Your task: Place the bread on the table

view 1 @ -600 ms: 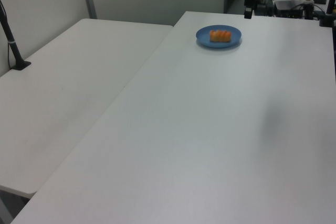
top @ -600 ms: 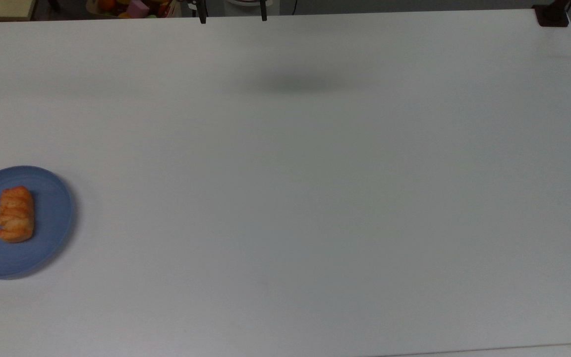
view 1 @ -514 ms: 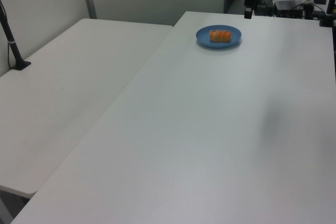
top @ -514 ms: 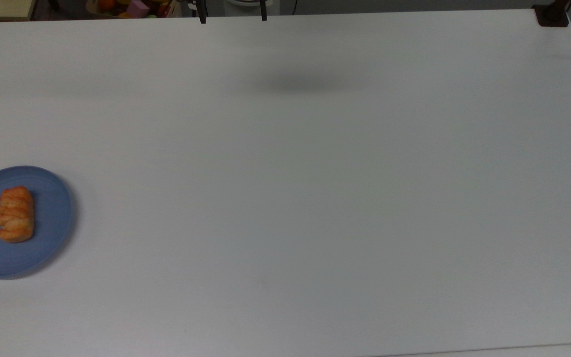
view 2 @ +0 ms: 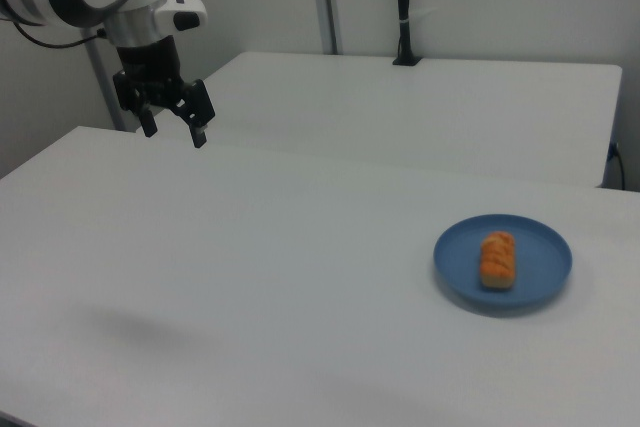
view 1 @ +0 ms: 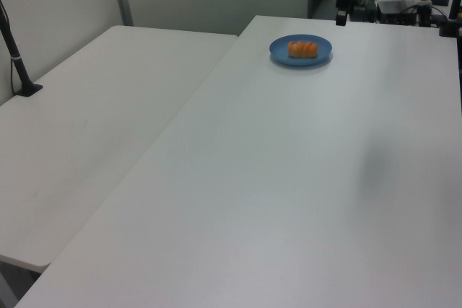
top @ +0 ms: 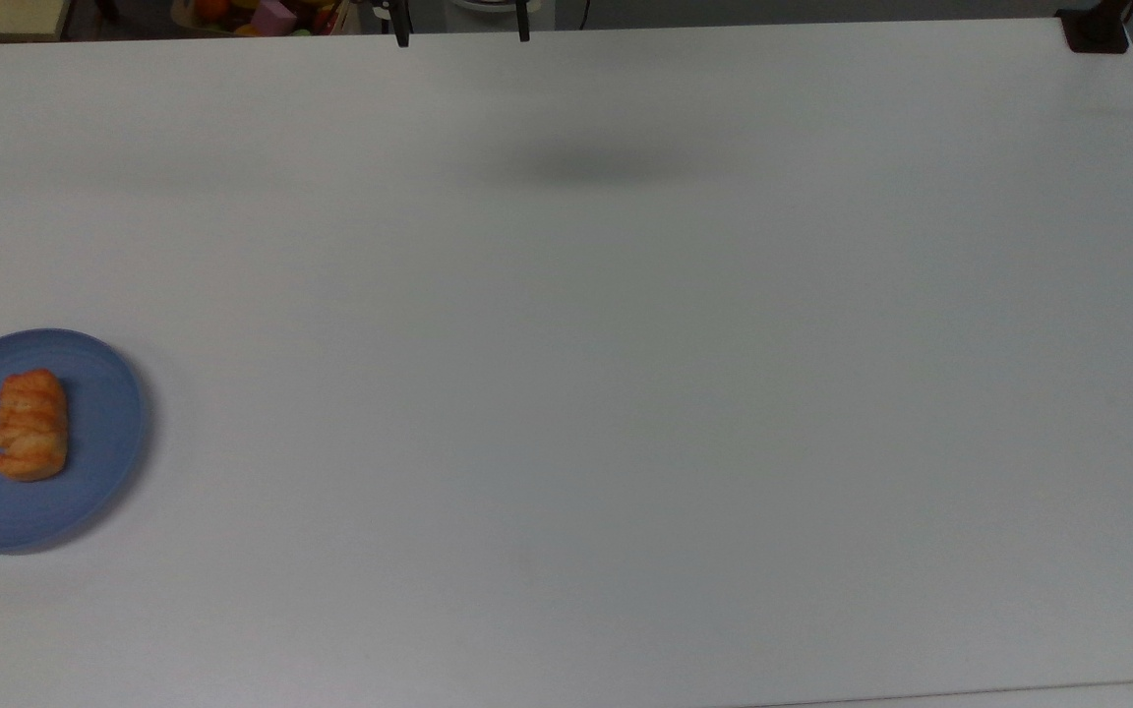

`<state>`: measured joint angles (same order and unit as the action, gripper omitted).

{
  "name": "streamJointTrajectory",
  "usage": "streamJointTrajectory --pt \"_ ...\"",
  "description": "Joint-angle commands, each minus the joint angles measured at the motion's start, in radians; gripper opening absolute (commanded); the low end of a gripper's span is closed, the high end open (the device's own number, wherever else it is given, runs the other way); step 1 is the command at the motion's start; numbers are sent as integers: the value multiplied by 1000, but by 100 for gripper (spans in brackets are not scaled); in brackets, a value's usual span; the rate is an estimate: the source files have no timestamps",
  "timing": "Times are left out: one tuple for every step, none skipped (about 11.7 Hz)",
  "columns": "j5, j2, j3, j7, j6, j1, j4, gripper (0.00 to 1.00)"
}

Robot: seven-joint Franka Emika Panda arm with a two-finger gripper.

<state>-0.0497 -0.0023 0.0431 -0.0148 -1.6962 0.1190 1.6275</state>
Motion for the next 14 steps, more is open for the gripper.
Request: streamJointTrajectory --pt "-18 -28 12 -24 -23 5 31 100" --pt "-18 -28 12 -22 -23 5 31 100" --pt "-19 -27 12 -23 -23 4 31 100" --pt "-19 -27 12 -24 -22 4 32 100" --pt "-18 -27 12 -24 -22 4 32 100" --pt "-18 -25 12 -25 -22 2 32 100" --pt "-18 -24 12 -25 -22 1 32 100" --pt "-18 -19 12 -27 -22 1 31 100" --pt "-18 -15 12 -43 -23 -5 29 100" --pt "-16 2 12 -92 -23 -18 22 100" --pt "-10 30 12 -127 -22 -34 -7 100" --pt "-7 66 17 -155 -17 -56 -44 100" --pt "-4 96 21 -169 -20 -71 -70 100" --pt "-1 122 30 -187 -16 -93 -92 100"
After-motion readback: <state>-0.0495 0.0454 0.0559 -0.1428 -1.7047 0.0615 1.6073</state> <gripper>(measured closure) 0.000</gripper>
